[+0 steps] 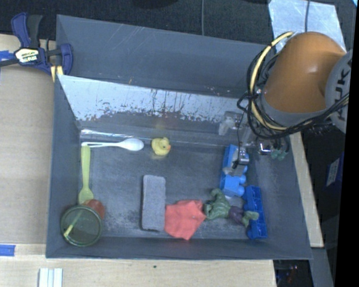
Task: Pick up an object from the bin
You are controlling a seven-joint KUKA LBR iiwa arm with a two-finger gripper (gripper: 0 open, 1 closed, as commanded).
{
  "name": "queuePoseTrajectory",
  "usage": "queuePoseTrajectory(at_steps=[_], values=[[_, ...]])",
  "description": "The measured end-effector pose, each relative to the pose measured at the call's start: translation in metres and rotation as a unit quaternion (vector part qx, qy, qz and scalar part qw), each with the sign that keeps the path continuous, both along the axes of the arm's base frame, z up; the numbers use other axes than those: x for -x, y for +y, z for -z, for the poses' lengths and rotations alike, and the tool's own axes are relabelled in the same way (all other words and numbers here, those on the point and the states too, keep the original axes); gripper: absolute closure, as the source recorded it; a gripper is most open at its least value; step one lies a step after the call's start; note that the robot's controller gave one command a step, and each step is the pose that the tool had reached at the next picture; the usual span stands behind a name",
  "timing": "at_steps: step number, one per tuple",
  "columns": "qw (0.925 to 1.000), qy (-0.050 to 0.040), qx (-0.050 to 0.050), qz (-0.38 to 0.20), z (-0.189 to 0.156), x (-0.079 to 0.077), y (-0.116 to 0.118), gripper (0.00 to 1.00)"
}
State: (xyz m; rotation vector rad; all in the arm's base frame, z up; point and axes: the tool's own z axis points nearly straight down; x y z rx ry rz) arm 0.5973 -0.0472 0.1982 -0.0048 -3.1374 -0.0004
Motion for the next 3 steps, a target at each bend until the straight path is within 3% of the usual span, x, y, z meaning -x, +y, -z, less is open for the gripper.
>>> queuePoseTrajectory(at_steps=[1, 2, 3], values=[[1.0, -0.0042, 0.0, 0.0, -0.005, -0.002, 0.0, 0.0], [0.9986, -0.0034, 0.001, 0.053, -0.022, -0.007, 0.016, 0.0], [0.9978, -0.0089, 0.0, 0.065, 0.022, 0.001, -0.007, 0.0]])
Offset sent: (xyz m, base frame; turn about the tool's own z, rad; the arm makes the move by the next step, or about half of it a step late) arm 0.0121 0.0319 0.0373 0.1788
